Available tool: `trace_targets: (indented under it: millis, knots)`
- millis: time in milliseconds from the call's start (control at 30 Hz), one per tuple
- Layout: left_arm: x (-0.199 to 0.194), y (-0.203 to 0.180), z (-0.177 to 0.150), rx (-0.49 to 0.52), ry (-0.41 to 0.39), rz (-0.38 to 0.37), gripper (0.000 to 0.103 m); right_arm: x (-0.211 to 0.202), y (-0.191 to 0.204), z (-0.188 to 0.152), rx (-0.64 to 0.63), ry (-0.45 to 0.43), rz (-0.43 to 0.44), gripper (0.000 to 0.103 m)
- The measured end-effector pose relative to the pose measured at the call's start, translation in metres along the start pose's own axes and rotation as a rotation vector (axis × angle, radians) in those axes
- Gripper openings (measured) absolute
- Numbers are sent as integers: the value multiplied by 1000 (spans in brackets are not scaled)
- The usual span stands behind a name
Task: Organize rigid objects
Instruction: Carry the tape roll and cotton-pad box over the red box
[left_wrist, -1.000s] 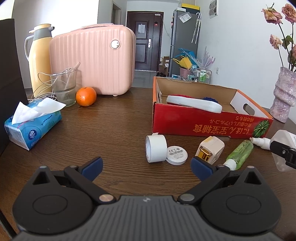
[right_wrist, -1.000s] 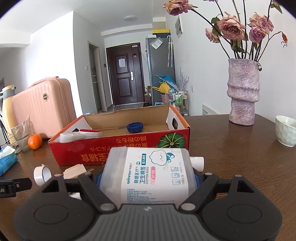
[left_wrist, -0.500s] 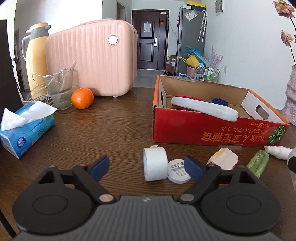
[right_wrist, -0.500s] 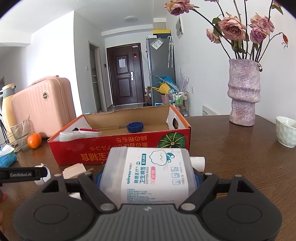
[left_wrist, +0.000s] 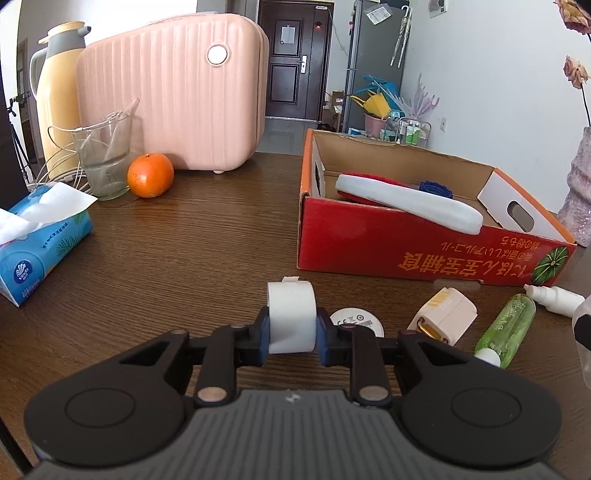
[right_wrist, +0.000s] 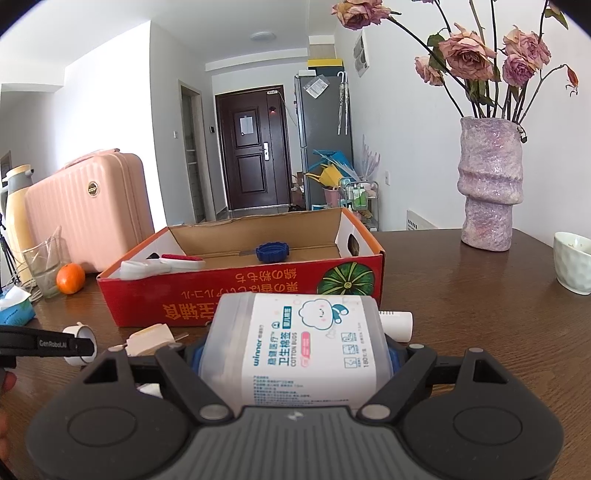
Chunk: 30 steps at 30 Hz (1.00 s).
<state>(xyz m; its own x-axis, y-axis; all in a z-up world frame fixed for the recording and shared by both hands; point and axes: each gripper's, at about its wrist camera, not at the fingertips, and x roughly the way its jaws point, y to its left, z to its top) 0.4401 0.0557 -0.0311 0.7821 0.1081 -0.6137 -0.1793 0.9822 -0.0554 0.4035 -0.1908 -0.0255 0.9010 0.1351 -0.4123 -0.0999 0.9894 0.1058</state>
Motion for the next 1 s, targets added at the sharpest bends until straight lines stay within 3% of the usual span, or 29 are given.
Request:
trace_targets:
  millis: [1000]
  knots:
    - [-76, -15, 21, 6, -221, -75, 24, -14, 11, 18, -32, -114, 52, 82]
